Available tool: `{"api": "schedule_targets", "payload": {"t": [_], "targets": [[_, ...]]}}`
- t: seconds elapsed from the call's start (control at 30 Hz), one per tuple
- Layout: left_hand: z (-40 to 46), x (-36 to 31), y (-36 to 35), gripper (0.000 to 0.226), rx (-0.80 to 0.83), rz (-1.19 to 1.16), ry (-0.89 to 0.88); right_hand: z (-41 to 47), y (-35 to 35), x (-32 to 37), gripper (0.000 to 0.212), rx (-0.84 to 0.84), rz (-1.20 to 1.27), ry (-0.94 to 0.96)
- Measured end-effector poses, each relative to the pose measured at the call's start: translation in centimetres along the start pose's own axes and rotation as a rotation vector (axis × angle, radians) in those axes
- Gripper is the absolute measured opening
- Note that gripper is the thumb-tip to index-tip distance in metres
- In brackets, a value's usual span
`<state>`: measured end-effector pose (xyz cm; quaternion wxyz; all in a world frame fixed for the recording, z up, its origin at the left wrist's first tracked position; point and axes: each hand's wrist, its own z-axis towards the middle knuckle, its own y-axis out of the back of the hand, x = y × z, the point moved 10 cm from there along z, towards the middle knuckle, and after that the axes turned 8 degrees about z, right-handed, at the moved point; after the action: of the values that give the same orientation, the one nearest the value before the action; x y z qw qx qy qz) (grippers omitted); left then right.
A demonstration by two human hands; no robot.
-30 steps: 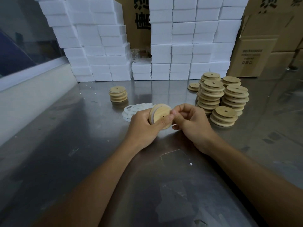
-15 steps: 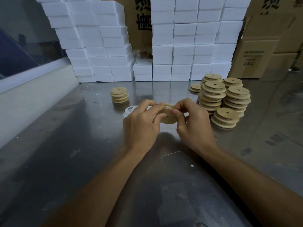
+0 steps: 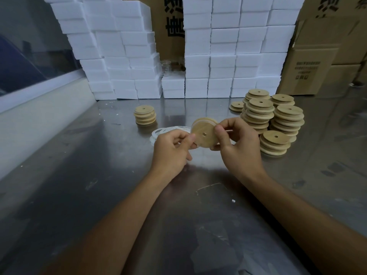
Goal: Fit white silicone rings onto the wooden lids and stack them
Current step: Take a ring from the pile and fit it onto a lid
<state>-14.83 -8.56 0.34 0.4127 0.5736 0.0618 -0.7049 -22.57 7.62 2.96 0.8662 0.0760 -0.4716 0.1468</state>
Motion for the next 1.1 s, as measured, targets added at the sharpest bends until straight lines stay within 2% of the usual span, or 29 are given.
{"api": "schedule_targets", "payload": {"t": [0.07, 0.17, 0.23, 0.4, 0.57, 0.73, 0.87, 1.0, 1.1], "targets": [[0.1, 0.6, 0.5, 0.021, -0.009, -0.081, 0.052, -0.1, -0.5, -0.4, 0.006, 0.019, 0.085, -0.064], [0.0, 1.2, 0.7, 0.022, -0.023, -0.175, 0.117, -0.2, -0.6, -1.3, 0.015, 0.004, 0.149, -0.17], [0.0, 1.4, 0.6, 0.021, -0.031, -0.231, 0.156, -0.4, -0.7, -1.7, 0.013, 0.006, 0.173, -0.218], [-0.2, 1.6, 0.2, 0.018, -0.026, -0.316, 0.213, -0.5, -0.5, -2.1, 0.02, -0.003, 0.179, -0.245], [-0.3, 1.5, -0.9, 0.016, 0.043, -0.331, 0.232, -0.3, 0.4, -2.9, 0.018, -0.041, 0.216, -0.301], [-0.2, 1.8, -0.5, 0.016, 0.018, -0.335, 0.244, -0.6, 0.0, -3.5, 0.012, -0.016, 0.187, -0.356], [0.7, 3.5, 1.9, 0.011, -0.138, -0.353, 0.296, -0.8, -0.1, -3.4, 0.008, 0.016, 0.08, -0.362], [2.2, 6.5, 6.0, 0.015, -0.358, -0.49, 0.374, -0.8, -0.1, -3.3, 0.008, 0.03, 0.039, -0.356], [3.4, 8.1, 7.8, 0.014, -0.445, -0.534, 0.41, -0.9, -0.2, -3.4, 0.009, 0.042, 0.006, -0.359]]}}
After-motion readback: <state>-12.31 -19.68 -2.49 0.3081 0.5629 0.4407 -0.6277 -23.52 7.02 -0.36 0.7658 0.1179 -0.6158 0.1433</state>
